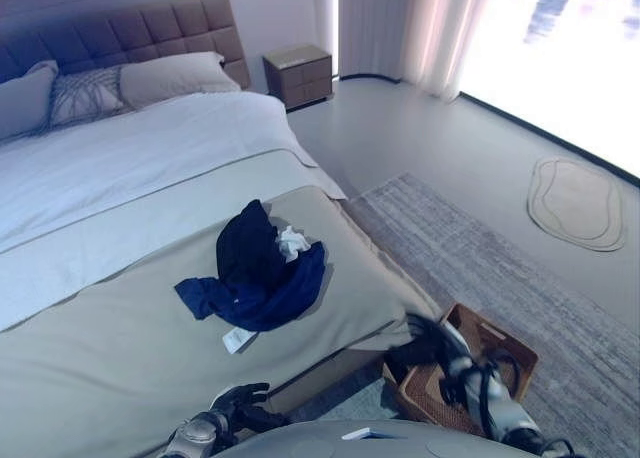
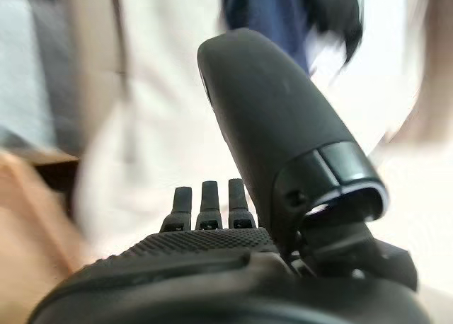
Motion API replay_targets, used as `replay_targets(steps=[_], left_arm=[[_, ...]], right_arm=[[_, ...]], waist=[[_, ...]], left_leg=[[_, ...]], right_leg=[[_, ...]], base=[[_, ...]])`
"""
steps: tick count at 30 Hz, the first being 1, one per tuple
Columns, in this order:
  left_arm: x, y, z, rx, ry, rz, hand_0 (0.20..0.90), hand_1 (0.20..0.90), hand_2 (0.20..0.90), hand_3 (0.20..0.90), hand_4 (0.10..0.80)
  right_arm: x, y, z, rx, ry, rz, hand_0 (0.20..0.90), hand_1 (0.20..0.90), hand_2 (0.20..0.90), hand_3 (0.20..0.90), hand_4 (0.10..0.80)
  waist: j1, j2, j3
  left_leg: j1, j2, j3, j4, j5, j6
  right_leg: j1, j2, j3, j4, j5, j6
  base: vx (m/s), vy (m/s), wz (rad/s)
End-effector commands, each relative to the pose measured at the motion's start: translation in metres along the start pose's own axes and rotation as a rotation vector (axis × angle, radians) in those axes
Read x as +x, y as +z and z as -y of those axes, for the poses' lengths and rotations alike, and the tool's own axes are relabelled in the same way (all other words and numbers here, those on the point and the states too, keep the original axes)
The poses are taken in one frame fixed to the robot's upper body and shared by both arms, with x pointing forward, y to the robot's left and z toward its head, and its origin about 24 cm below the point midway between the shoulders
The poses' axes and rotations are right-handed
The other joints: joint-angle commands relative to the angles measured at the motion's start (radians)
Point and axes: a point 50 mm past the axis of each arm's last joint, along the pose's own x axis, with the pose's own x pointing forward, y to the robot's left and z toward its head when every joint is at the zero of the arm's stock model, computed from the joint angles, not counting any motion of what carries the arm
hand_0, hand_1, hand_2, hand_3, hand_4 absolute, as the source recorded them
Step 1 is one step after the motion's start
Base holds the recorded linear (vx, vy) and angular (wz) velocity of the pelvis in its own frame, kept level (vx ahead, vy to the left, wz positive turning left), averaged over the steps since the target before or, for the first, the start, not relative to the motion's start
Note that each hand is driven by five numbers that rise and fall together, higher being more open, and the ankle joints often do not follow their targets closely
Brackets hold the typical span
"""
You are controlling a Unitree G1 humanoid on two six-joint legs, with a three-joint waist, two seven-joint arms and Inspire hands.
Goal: Pick up the clothes from the bed and place them into the basket
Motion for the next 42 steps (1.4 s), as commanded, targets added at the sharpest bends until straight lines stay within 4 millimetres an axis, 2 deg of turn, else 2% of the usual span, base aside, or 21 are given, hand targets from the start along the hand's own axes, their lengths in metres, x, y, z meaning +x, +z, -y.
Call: replay_targets(steps=[1,2,4,9,11,12,13,16,19,20,22,25,31,32,33,34,37,40,42], left_arm=[[0.000,0.015,-0.018,0.049,0.045,0.040,0.900,0.900,0.900,0.900,0.800],[0.000,0.015,-0.019,0.054,0.045,0.041,0.900,0.900,0.900,0.900,0.800],[0.000,0.021,-0.022,0.073,0.052,0.062,0.900,0.900,0.900,0.900,0.800],[-0.001,0.040,-0.035,0.102,0.077,0.123,0.900,0.900,0.900,0.900,0.800],[-0.001,0.043,-0.037,0.104,0.085,0.131,0.900,0.900,0.900,0.900,0.800],[-0.002,0.049,-0.043,0.119,0.102,0.151,0.900,0.900,0.900,0.900,0.800],[-0.003,0.054,-0.048,0.124,0.114,0.165,0.900,0.900,0.900,0.900,0.800],[-0.006,0.065,-0.059,0.123,0.138,0.204,0.900,0.900,0.900,0.900,0.800],[-0.009,0.078,-0.067,0.103,0.159,0.262,0.900,0.900,0.900,0.900,0.800],[-0.010,0.081,-0.069,0.098,0.162,0.279,0.900,0.900,0.900,0.900,0.800],[-0.011,0.088,-0.069,0.070,0.165,0.325,0.900,0.900,0.900,0.900,0.800],[-0.012,0.090,-0.066,0.036,0.155,0.364,0.900,0.900,0.900,0.900,0.800],[-0.016,0.089,-0.068,-0.013,0.141,0.412,0.900,0.900,0.900,0.900,0.800],[-0.016,0.089,-0.069,-0.018,0.141,0.415,0.900,0.900,0.900,0.900,0.800],[-0.017,0.088,-0.069,-0.022,0.140,0.420,0.900,0.900,0.900,0.900,0.800],[-0.018,0.085,-0.071,-0.030,0.141,0.420,0.900,0.900,0.900,0.900,0.800],[-0.020,0.081,-0.074,-0.035,0.146,0.416,0.900,0.900,0.900,0.900,0.800],[-0.023,0.077,-0.078,-0.043,0.154,0.413,0.900,0.900,0.900,0.900,0.800],[-0.024,0.075,-0.082,-0.047,0.166,0.410,0.900,0.900,0.900,0.900,0.800]], right_arm=[[0.025,0.111,0.055,-0.222,-0.207,0.380,0.900,0.900,0.900,0.900,0.800],[0.025,0.118,0.058,-0.254,-0.217,0.392,0.900,0.900,0.900,0.900,0.800],[0.029,0.149,0.078,-0.342,-0.287,0.432,0.900,0.900,0.900,0.900,0.800],[0.030,0.211,0.115,-0.463,-0.494,0.518,0.900,0.900,0.900,0.900,0.800],[0.029,0.221,0.122,-0.474,-0.537,0.531,0.900,0.900,0.900,0.900,0.800],[0.026,0.242,0.134,-0.484,-0.611,0.552,0.900,0.900,0.900,0.900,0.800],[0.025,0.254,0.142,-0.495,-0.662,0.555,0.900,0.900,0.900,0.900,0.800],[0.020,0.274,0.166,-0.503,-0.777,0.520,0.900,0.900,0.900,0.900,0.800],[0.018,0.279,0.190,-0.499,-0.864,0.412,0.900,0.900,0.900,0.900,0.800],[0.018,0.279,0.198,-0.498,-0.884,0.368,0.900,0.900,0.900,0.900,0.800],[0.015,0.277,0.218,-0.506,-0.929,0.266,0.900,0.900,0.900,0.900,0.800],[0.008,0.278,0.237,-0.517,-0.969,0.162,0.900,0.900,0.900,0.900,0.800],[-0.008,0.270,0.266,-0.550,-1.021,-0.056,0.900,0.900,0.900,0.900,0.800],[-0.010,0.268,0.269,-0.550,-1.022,-0.089,0.526,0.526,0.526,0.464,0.364],[-0.013,0.265,0.274,-0.546,-1.029,-0.130,0.340,0.340,0.340,0.247,0.147],[-0.016,0.264,0.279,-0.559,-1.047,-0.159,0.300,0.300,0.300,0.200,0.100],[-0.020,0.269,0.281,-0.563,-1.081,-0.133,0.300,0.300,0.300,0.200,0.100],[-0.028,0.286,0.283,-0.574,-1.183,-0.030,0.300,0.300,0.300,0.200,0.100],[-0.041,0.309,0.283,-0.560,-1.294,0.119,0.300,0.300,0.300,0.200,0.100]], waist=[[0.066,-0.090,0.099],[0.072,-0.091,0.103],[0.110,-0.097,0.134],[0.194,-0.106,0.229],[0.211,-0.108,0.248],[0.243,-0.113,0.282],[0.262,-0.116,0.302],[0.307,-0.124,0.339],[0.351,-0.132,0.369],[0.367,-0.136,0.379],[0.404,-0.136,0.404],[0.436,-0.128,0.422],[0.470,-0.112,0.449],[0.473,-0.112,0.451],[0.477,-0.110,0.457],[0.479,-0.111,0.457],[0.482,-0.115,0.457],[0.481,-0.122,0.457],[0.474,-0.131,0.457]], left_leg=[[0.038,-0.123,-0.077,0.079,-0.171,0.097],[0.032,-0.124,-0.082,0.083,-0.170,0.097],[-0.006,-0.130,-0.107,0.107,-0.167,0.097],[-0.125,-0.149,-0.170,0.194,-0.161,0.102],[-0.148,-0.151,-0.182,0.208,-0.158,0.102],[-0.186,-0.155,-0.197,0.226,-0.154,0.103],[-0.212,-0.156,-0.206,0.231,-0.148,0.102],[-0.265,-0.156,-0.222,0.229,-0.131,0.098],[-0.321,-0.153,-0.239,0.219,-0.111,0.091],[-0.325,-0.148,-0.244,0.216,-0.128,0.086],[-0.371,-0.146,-0.253,0.220,-0.113,0.080],[-0.418,-0.149,-0.264,0.229,-0.098,0.077],[-0.493,-0.158,-0.273,0.261,-0.087,0.078],[-0.501,-0.159,-0.273,0.265,-0.085,0.079],[-0.510,-0.158,-0.273,0.267,-0.084,0.079],[-0.518,-0.156,-0.271,0.270,-0.083,0.079],[-0.522,-0.151,-0.271,0.271,-0.084,0.078],[-0.512,-0.144,-0.268,0.271,-0.091,0.077],[-0.489,-0.137,-0.264,0.270,-0.102,0.076]], right_leg=[[-0.045,-0.014,0.080,0.119,-0.064,-0.035],[-0.047,-0.016,0.076,0.122,-0.064,-0.035],[-0.068,-0.028,0.050,0.141,-0.066,-0.037],[-0.131,-0.053,-0.010,0.206,-0.073,-0.040],[-0.142,-0.056,-0.019,0.217,-0.074,-0.039],[-0.161,-0.057,-0.033,0.235,-0.077,-0.037],[-0.174,-0.059,-0.041,0.244,-0.075,-0.035],[-0.201,-0.063,-0.063,0.256,-0.070,-0.030],[-0.244,-0.070,-0.094,0.279,-0.066,-0.026],[-0.254,-0.072,-0.096,0.296,-0.086,-0.019],[-0.297,-0.093,-0.134,0.333,-0.083,-0.016],[-0.337,-0.112,-0.176,0.365,-0.090,-0.015],[-0.403,-0.140,-0.215,0.435,-0.105,-0.013],[-0.408,-0.141,-0.218,0.441,-0.106,-0.012],[-0.414,-0.142,-0.223,0.448,-0.110,-0.011],[-0.418,-0.142,-0.230,0.450,-0.109,-0.009],[-0.420,-0.140,-0.235,0.448,-0.105,-0.005],[-0.408,-0.136,-0.233,0.439,-0.098,0.000],[-0.388,-0.131,-0.225,0.431,-0.095,0.003]], base=[[-0.022,0.086,0.45],[-0.047,0.081,0.45],[-0.117,0.080,0.44],[-0.126,0.072,0.55],[-0.083,0.037,0.45],[-0.120,0.021,0.42],[-0.126,0.034,0.44],[-0.065,0.037,0.35],[-0.037,0.022,0.34],[0.010,0.016,0.25],[-0.010,0.059,0.26],[-0.024,0.099,0.25],[0.004,0.069,0.17],[0.016,0.026,0.17],[0.025,0.015,0.10],[0.027,0.003,0.08],[0.018,-0.014,0.11],[0.007,-0.021,0.00],[0.013,-0.049,-0.07]])
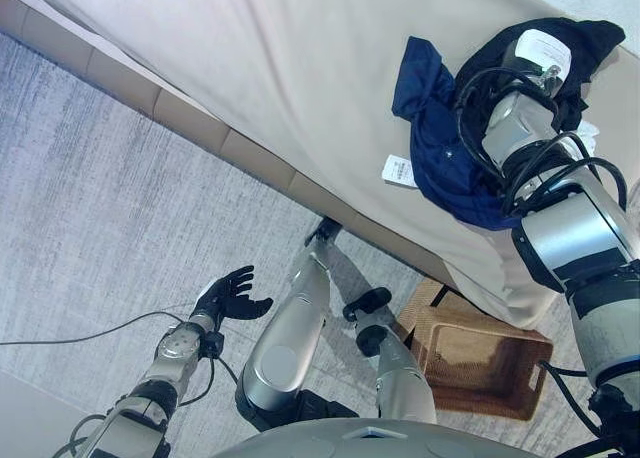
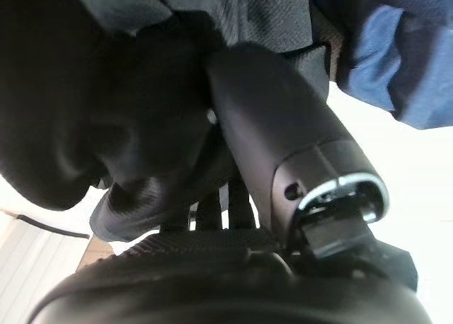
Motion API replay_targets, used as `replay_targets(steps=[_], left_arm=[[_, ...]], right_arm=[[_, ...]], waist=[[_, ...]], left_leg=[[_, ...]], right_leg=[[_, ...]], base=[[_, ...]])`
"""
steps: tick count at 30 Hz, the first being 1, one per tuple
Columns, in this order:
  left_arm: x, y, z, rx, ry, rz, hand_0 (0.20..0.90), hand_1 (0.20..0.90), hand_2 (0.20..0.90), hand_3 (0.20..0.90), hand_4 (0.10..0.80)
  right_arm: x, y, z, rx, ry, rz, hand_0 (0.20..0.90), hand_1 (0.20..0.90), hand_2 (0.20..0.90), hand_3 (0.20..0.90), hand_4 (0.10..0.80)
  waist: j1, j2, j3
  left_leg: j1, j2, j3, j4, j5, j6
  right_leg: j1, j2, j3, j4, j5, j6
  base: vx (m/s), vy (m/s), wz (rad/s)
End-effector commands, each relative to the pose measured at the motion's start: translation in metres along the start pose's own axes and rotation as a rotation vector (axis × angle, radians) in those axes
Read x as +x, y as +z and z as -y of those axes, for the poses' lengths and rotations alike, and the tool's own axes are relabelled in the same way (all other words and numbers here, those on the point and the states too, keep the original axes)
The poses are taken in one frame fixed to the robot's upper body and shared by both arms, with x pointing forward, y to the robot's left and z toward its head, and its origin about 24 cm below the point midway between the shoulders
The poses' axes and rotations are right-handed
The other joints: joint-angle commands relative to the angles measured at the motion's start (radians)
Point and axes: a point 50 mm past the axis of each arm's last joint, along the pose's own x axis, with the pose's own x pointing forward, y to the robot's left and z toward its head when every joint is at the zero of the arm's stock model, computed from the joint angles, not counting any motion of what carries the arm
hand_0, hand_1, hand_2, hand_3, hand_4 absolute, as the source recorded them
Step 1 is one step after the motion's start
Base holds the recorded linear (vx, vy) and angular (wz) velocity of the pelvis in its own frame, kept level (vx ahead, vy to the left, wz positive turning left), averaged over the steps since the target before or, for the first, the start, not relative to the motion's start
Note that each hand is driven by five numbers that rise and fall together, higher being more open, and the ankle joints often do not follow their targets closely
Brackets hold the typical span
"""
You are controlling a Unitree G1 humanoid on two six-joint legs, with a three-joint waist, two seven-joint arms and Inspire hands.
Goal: Pick up the clothes from the bed and place them into the basket
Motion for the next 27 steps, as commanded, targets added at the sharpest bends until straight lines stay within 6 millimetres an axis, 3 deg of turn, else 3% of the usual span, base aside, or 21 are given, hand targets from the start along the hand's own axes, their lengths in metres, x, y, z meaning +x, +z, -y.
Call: replay_targets(steps=[1,5,7,11,18,21,27], left_arm=[[-0.025,-0.031,-0.014,-0.005,0.028,-0.056,0.900,0.900,0.900,0.900,0.800],[-0.031,-0.040,-0.020,0.016,0.055,-0.091,0.900,0.900,0.900,0.900,0.800],[-0.036,-0.049,-0.023,0.032,0.063,-0.130,0.900,0.900,0.900,0.900,0.800],[-0.043,-0.062,-0.020,0.066,0.051,-0.192,0.900,0.900,0.900,0.900,0.800],[-0.057,-0.090,-0.011,0.143,0.009,-0.328,0.900,0.900,0.900,0.900,0.800],[-0.063,-0.104,-0.006,0.182,0.000,-0.421,0.900,0.900,0.900,0.900,0.800],[-0.060,-0.107,-0.002,0.164,-0.011,-0.483,0.900,0.900,0.900,0.900,0.800]], right_arm=[[0.003,0.028,0.096,0.058,-0.468,0.169,0.300,0.300,0.300,0.200,0.100],[-0.016,0.044,0.139,0.238,-0.743,0.328,0.300,0.300,0.300,0.200,0.100],[-0.027,0.042,0.163,0.330,-0.864,0.395,0.300,0.300,0.300,0.200,0.100],[-0.042,0.033,0.184,0.406,-0.969,0.465,0.300,0.300,0.300,0.200,0.100],[-0.048,0.001,0.185,0.385,-0.979,0.462,0.300,0.300,0.300,0.200,0.100],[-0.053,-0.014,0.185,0.409,-0.984,0.457,0.300,0.300,0.300,0.200,0.100],[-0.063,-0.028,0.184,0.459,-0.940,0.501,0.300,0.300,0.300,0.200,0.100]], waist=[[0.011,-0.012,0.012],[-0.020,-0.038,-0.021],[-0.043,-0.050,-0.061],[-0.080,-0.055,-0.128],[-0.151,-0.050,-0.268],[-0.213,-0.046,-0.342],[-0.313,-0.016,-0.416]], left_leg=[[0.102,0.009,0.097,-0.014,-0.126,0.111],[0.176,0.024,0.106,-0.038,-0.148,0.111],[0.231,0.029,0.110,-0.068,-0.156,0.110],[0.320,0.029,0.120,-0.125,-0.166,0.106],[0.443,0.023,0.147,-0.177,-0.157,0.111],[0.506,0.030,0.189,-0.196,-0.165,0.113],[0.592,0.041,0.260,-0.234,-0.175,0.112]], right_leg=[[0.012,-0.007,0.050,0.099,0.031,-0.009],[0.066,0.013,0.088,0.075,0.031,-0.006],[0.106,0.025,0.112,0.046,0.029,-0.006],[0.176,0.039,0.140,-0.011,0.025,-0.001],[0.281,0.060,0.172,-0.109,0.042,0.001],[0.319,0.074,0.212,-0.151,0.039,0.005],[0.346,0.093,0.284,-0.184,0.043,-0.001]], base=[[0.017,-0.046,-0.17],[0.067,-0.076,-0.23],[0.118,-0.086,-0.12],[0.099,-0.059,-0.15],[0.075,-0.046,-0.10],[0.076,-0.062,-0.29],[0.024,-0.056,-0.41]])
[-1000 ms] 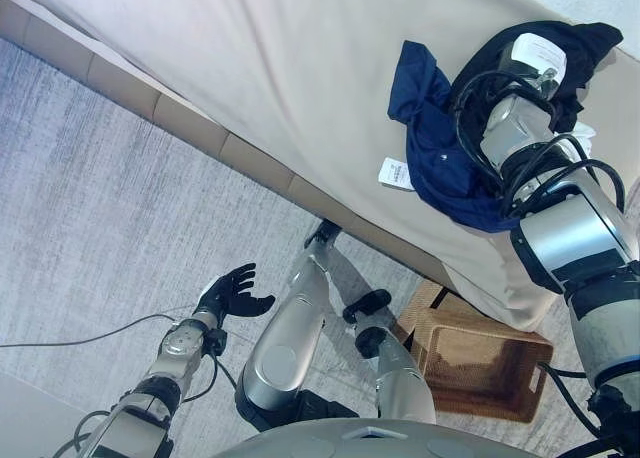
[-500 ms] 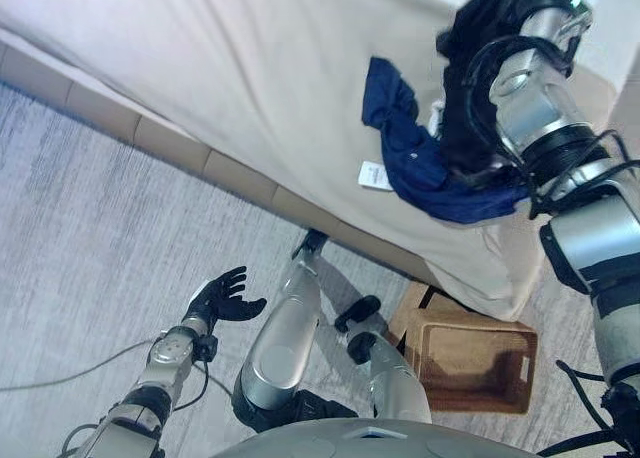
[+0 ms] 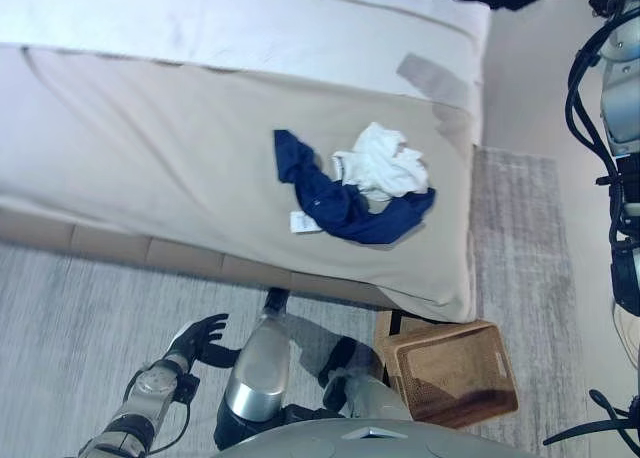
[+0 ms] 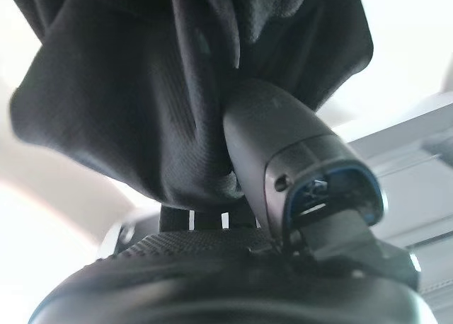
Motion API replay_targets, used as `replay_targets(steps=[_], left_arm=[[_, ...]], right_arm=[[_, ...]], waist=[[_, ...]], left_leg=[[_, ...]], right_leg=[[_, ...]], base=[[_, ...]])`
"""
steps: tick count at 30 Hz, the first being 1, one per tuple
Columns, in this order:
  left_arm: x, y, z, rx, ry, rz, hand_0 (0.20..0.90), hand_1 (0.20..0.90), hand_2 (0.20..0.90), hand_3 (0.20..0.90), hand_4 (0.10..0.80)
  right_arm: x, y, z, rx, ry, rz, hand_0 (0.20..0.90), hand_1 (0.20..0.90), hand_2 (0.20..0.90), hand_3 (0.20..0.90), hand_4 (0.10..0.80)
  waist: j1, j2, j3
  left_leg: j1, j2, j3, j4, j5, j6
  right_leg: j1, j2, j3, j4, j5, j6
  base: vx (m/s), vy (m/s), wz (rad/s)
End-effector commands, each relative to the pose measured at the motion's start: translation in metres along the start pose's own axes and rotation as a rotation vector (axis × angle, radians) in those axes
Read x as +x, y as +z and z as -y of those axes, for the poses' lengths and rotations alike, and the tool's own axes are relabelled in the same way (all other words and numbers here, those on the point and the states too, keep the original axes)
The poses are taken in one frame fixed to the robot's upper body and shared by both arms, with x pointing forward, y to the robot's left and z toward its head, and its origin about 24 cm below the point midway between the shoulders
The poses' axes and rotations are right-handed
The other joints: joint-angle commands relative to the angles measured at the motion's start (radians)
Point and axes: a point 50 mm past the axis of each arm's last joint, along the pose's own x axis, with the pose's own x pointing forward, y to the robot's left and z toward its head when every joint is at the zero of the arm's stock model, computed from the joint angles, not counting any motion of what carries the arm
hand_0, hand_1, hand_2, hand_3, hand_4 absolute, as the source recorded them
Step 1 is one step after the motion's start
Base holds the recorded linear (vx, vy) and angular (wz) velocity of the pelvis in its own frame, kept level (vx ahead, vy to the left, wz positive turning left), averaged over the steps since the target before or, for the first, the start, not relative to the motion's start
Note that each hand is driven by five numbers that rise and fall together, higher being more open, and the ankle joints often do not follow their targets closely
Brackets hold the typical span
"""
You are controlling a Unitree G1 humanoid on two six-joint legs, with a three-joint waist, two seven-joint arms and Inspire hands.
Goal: Pick up the clothes from the bed and place them into the basket
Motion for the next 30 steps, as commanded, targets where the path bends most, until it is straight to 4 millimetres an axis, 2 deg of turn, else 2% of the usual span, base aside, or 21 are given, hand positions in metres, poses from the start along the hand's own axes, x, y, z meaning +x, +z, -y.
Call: replay_targets(steps=[1,5,10,13,15,21,24,25,26,30], left_arm=[[-0.012,-0.046,0.031,0.011,-0.103,-0.161,0.900,0.900,0.900,0.900,0.800],[-0.008,-0.039,0.034,0.006,-0.118,-0.158,0.900,0.900,0.900,0.900,0.800],[-0.002,-0.027,0.039,-0.028,-0.107,-0.132,0.900,0.900,0.900,0.900,0.800],[-0.001,-0.021,0.040,-0.044,-0.100,-0.113,0.900,0.900,0.900,0.900,0.800],[0.000,-0.019,0.040,-0.040,-0.101,-0.108,0.900,0.900,0.900,0.900,0.800],[0.001,-0.013,0.038,0.007,-0.115,-0.091,0.900,0.900,0.900,0.900,0.800],[0.005,0.001,0.038,0.010,-0.123,-0.047,0.900,0.900,0.900,0.900,0.800],[0.009,0.016,0.040,-0.001,-0.127,0.008,0.900,0.900,0.900,0.900,0.800],[0.011,0.021,0.040,-0.005,-0.127,0.026,0.900,0.900,0.900,0.900,0.800],[0.016,0.053,0.048,-0.045,-0.140,0.151,0.900,0.900,0.900,0.900,0.800]], right_arm=[[0.002,-0.007,0.025,-0.066,-0.023,0.106,0.300,0.300,0.300,0.200,0.100],[-0.017,-0.023,0.021,0.010,0.121,0.036,0.300,0.300,0.300,0.200,0.100],[-0.077,-0.054,-0.002,0.129,0.418,-0.098,0.300,0.300,0.300,0.200,0.100],[-0.109,-0.074,-0.013,0.111,0.559,-0.176,0.300,0.300,0.300,0.200,0.100],[-0.123,-0.084,-0.017,0.085,0.617,-0.205,0.300,0.300,0.300,0.200,0.100],[-0.180,-0.126,-0.032,-0.066,0.831,-0.384,0.300,0.300,0.300,0.200,0.100],[-0.189,-0.140,-0.034,-0.125,0.868,-0.455,0.300,0.300,0.300,0.200,0.100],[-0.189,-0.147,-0.036,-0.159,0.859,-0.474,0.300,0.300,0.300,0.200,0.100],[-0.188,-0.149,-0.035,-0.175,0.859,-0.487,0.300,0.300,0.300,0.200,0.100],[-0.172,-0.158,-0.033,-0.236,0.797,-0.486,0.300,0.300,0.300,0.200,0.100]], waist=[[-0.085,0.075,-0.315],[-0.138,0.091,-0.331],[-0.222,0.105,-0.332],[-0.255,0.113,-0.324],[-0.263,0.117,-0.320],[-0.278,0.144,-0.279],[-0.284,0.170,-0.237],[-0.291,0.196,-0.190],[-0.295,0.206,-0.175],[-0.311,0.283,-0.074]], left_leg=[[0.168,0.007,0.043,-0.141,-0.121,0.054],[0.198,0.012,0.083,-0.150,-0.129,0.052],[0.236,0.020,0.147,-0.147,-0.148,0.053],[0.251,0.027,0.181,-0.138,-0.159,0.056],[0.255,0.029,0.193,-0.135,-0.162,0.057],[0.237,0.036,0.199,-0.103,-0.163,0.058],[0.195,0.037,0.192,-0.078,-0.155,0.053],[0.153,0.032,0.185,-0.057,-0.147,0.047],[0.136,0.029,0.182,-0.047,-0.145,0.045],[0.039,0.015,0.176,0.016,-0.127,0.027]], right_leg=[[-0.027,0.055,0.042,0.060,-0.035,-0.005],[-0.021,0.064,0.085,0.049,-0.033,-0.011],[-0.016,0.081,0.157,0.039,-0.028,-0.026],[-0.014,0.088,0.177,0.043,-0.030,-0.032],[-0.013,0.091,0.179,0.048,-0.033,-0.034],[-0.041,0.090,0.170,0.103,-0.054,-0.045],[-0.092,0.081,0.157,0.144,-0.061,-0.051],[-0.136,0.071,0.155,0.171,-0.065,-0.058],[-0.153,0.068,0.155,0.182,-0.068,-0.060],[-0.245,0.047,0.158,0.234,-0.075,-0.075]], base=[[-0.005,-0.069,-0.44],[0.000,-0.080,-0.45],[-0.005,-0.115,-0.54],[0.008,-0.125,-0.58],[0.006,-0.119,-0.36],[-0.033,-0.145,-0.15],[-0.195,-0.073,0.00],[-0.297,-0.052,-0.01],[-0.336,-0.016,-0.01],[-0.262,0.022,0.00]])
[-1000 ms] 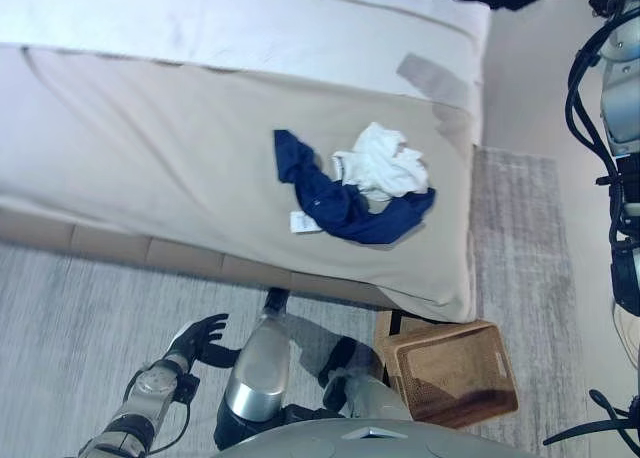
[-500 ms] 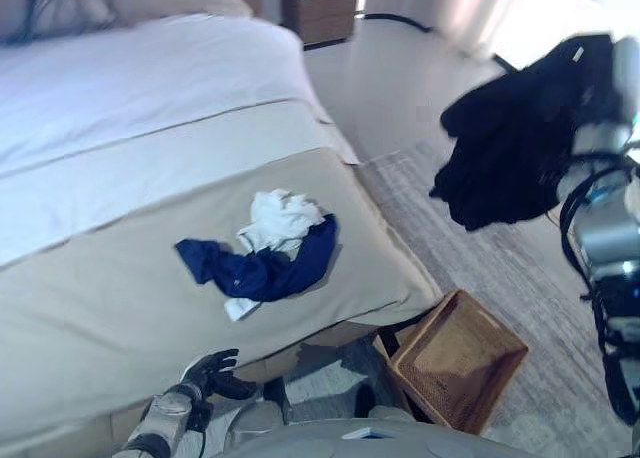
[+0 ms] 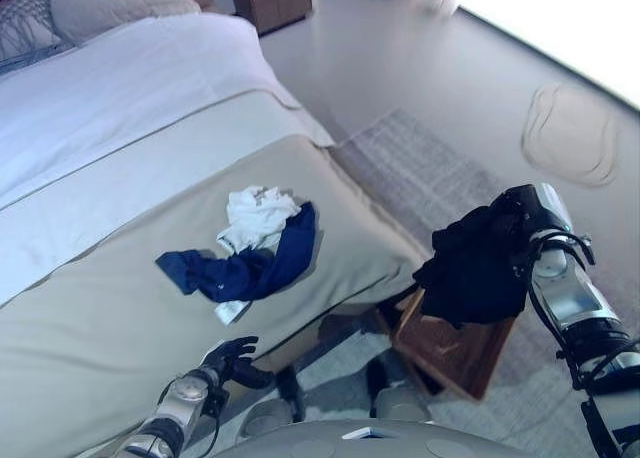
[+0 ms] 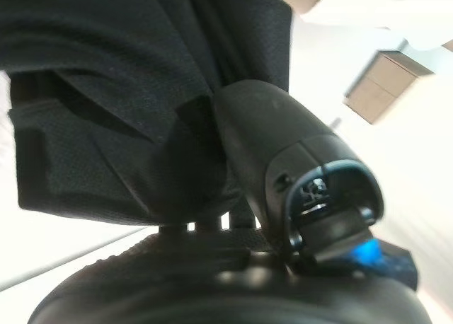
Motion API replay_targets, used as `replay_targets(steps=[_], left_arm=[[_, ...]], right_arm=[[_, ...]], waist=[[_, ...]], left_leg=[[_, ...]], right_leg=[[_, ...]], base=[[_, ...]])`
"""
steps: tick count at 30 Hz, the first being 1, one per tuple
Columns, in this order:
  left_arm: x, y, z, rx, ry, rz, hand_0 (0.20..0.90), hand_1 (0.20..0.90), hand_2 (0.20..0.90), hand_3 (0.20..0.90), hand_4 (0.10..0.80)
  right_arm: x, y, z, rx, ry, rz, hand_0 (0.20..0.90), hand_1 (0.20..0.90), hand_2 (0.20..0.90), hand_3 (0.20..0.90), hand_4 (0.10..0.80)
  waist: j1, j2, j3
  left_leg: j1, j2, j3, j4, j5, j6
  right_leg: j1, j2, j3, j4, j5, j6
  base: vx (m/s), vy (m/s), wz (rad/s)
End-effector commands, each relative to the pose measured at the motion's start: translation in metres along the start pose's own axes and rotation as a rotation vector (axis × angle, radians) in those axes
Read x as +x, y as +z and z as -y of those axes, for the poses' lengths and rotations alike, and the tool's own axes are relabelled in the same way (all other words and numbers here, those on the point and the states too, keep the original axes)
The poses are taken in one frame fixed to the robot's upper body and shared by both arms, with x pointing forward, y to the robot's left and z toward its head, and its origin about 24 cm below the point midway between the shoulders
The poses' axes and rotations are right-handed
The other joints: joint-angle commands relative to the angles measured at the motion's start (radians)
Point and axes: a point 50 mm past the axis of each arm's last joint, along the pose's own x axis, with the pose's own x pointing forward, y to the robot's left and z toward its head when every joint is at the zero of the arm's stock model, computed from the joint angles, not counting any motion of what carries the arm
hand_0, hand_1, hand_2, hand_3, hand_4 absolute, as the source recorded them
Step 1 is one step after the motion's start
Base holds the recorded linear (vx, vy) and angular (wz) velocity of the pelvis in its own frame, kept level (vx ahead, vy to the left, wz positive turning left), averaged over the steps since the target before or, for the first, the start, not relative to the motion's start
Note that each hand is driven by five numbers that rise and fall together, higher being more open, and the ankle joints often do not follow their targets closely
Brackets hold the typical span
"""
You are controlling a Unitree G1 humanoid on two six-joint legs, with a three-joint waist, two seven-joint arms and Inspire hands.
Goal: Pick up the clothes from the bed and place them into the basket
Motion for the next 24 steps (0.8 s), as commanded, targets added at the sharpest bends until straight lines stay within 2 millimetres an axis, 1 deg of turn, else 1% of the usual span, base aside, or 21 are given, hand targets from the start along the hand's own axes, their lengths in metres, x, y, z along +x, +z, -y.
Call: replay_targets(steps=[1,2,3,4,5,7,11,14,16,18,19,21,22,23,24], left_arm=[[0.004,0.039,-0.011,-0.029,0.037,0.173,0.900,0.900,0.900,0.900,0.800],[0.004,0.044,-0.011,-0.039,0.040,0.201,0.900,0.900,0.900,0.900,0.800],[0.004,0.049,-0.011,-0.049,0.043,0.223,0.900,0.900,0.900,0.900,0.800],[0.003,0.053,-0.012,-0.058,0.049,0.242,0.900,0.900,0.900,0.900,0.800],[0.002,0.059,-0.014,-0.076,0.056,0.277,0.900,0.900,0.900,0.900,0.800],[0.001,0.066,-0.017,-0.104,0.066,0.315,0.900,0.900,0.900,0.900,0.800],[-0.002,0.079,-0.025,-0.106,0.068,0.365,0.900,0.900,0.900,0.900,0.800],[-0.003,0.080,-0.025,-0.113,0.049,0.380,0.900,0.900,0.900,0.900,0.800],[-0.003,0.078,-0.022,-0.117,0.035,0.378,0.900,0.900,0.900,0.900,0.800],[-0.003,0.075,-0.019,-0.123,0.028,0.377,0.900,0.900,0.900,0.900,0.800],[-0.003,0.073,-0.017,-0.129,0.022,0.375,0.900,0.900,0.900,0.900,0.800],[-0.004,0.071,-0.016,-0.130,0.015,0.370,0.900,0.900,0.900,0.900,0.800],[-0.004,0.070,-0.018,-0.126,0.013,0.366,0.900,0.900,0.900,0.900,0.800],[-0.004,0.070,-0.018,-0.127,0.012,0.366,0.900,0.900,0.900,0.900,0.800],[-0.006,0.068,-0.022,-0.114,0.013,0.356,0.900,0.900,0.900,0.900,0.800]], right_arm=[[0.016,0.062,0.067,-0.009,-0.285,0.212,0.300,0.300,0.300,0.200,0.100],[0.019,0.063,0.069,-0.017,-0.297,0.201,0.300,0.300,0.300,0.200,0.100],[0.021,0.064,0.070,-0.020,-0.302,0.193,0.439,0.439,0.439,0.362,0.262],[0.023,0.065,0.071,-0.036,-0.299,0.159,0.900,0.900,0.900,0.900,0.800],[0.027,0.060,0.073,-0.068,-0.298,0.105,0.900,0.900,0.900,0.900,0.800],[0.031,0.058,0.079,-0.111,-0.312,0.062,0.900,0.900,0.900,0.900,0.800],[0.038,0.044,0.091,-0.182,-0.342,-0.078,0.900,0.900,0.900,0.900,0.800],[0.040,0.043,0.107,-0.193,-0.397,-0.140,0.900,0.900,0.900,0.900,0.800],[0.039,0.036,0.114,-0.201,-0.430,-0.183,0.900,0.900,0.900,0.900,0.800],[0.038,0.029,0.118,-0.229,-0.447,-0.219,0.900,0.900,0.900,0.900,0.800],[0.037,0.022,0.120,-0.257,-0.450,-0.251,0.900,0.900,0.900,0.900,0.800],[0.033,0.000,0.124,-0.352,-0.434,-0.347,0.900,0.900,0.900,0.900,0.800],[0.028,-0.018,0.129,-0.438,-0.403,-0.449,0.900,0.900,0.900,0.900,0.800],[0.027,-0.021,0.130,-0.459,-0.391,-0.479,0.900,0.900,0.900,0.900,0.800],[0.020,-0.045,0.130,-0.492,-0.322,-0.587,0.900,0.900,0.900,0.900,0.800]], waist=[[0.011,0.015,0.095],[0.009,0.029,0.115],[0.008,0.039,0.131],[0.008,0.047,0.145],[0.006,0.065,0.166],[0.009,0.083,0.186],[0.022,0.122,0.220],[0.030,0.159,0.240],[0.032,0.173,0.243],[0.032,0.179,0.245],[0.033,0.183,0.245],[0.038,0.180,0.240],[0.043,0.172,0.235],[0.044,0.171,0.235],[0.052,0.153,0.223]], left_leg=[[-0.083,-0.081,-0.062,0.202,-0.177,0.032],[-0.113,-0.082,-0.060,0.230,-0.180,0.031],[-0.137,-0.083,-0.058,0.253,-0.182,0.032],[-0.162,-0.087,-0.057,0.279,-0.189,0.032],[-0.204,-0.090,-0.051,0.310,-0.191,0.033],[-0.244,-0.097,-0.050,0.337,-0.191,0.035],[-0.315,-0.114,-0.058,0.359,-0.173,0.041],[-0.335,-0.128,-0.069,0.331,-0.144,0.041],[-0.331,-0.129,-0.070,0.306,-0.129,0.038],[-0.324,-0.127,-0.071,0.285,-0.120,0.035],[-0.317,-0.125,-0.071,0.267,-0.111,0.032],[-0.297,-0.121,-0.072,0.229,-0.098,0.027],[-0.282,-0.116,-0.073,0.206,-0.090,0.026],[-0.279,-0.115,-0.073,0.202,-0.089,0.025],[-0.260,-0.107,-0.075,0.177,-0.080,0.022]], right_leg=[[-0.114,-0.018,-0.081,0.192,-0.105,-0.083],[-0.145,-0.024,-0.079,0.212,-0.108,-0.088],[-0.172,-0.028,-0.077,0.231,-0.111,-0.092],[-0.202,-0.032,-0.074,0.257,-0.121,-0.096],[-0.248,-0.035,-0.072,0.287,-0.126,-0.103],[-0.292,-0.039,-0.068,0.316,-0.133,-0.109],[-0.373,-0.043,-0.068,0.380,-0.148,-0.116],[-0.411,-0.040,-0.063,0.400,-0.152,-0.118],[-0.415,-0.037,-0.058,0.395,-0.150,-0.116],[-0.412,-0.035,-0.056,0.388,-0.148,-0.115],[-0.406,-0.034,-0.056,0.380,-0.145,-0.113],[-0.386,-0.030,-0.060,0.349,-0.135,-0.108],[-0.369,-0.029,-0.066,0.321,-0.123,-0.104],[-0.365,-0.029,-0.068,0.316,-0.121,-0.103],[-0.338,-0.028,-0.081,0.278,-0.103,-0.098]], base=[[-0.209,-0.038,0.02],[-0.190,-0.044,0.00],[-0.166,-0.046,-0.05],[-0.166,-0.039,-0.12],[-0.137,-0.034,-0.12],[-0.127,-0.028,-0.11],[-0.103,-0.032,-0.03],[-0.041,0.066,-0.02],[0.002,0.085,-0.01],[0.016,0.069,0.02],[0.026,0.081,0.03],[0.019,0.066,0.06],[0.003,0.043,0.09],[0.014,0.010,0.08],[0.018,-0.016,0.05]])
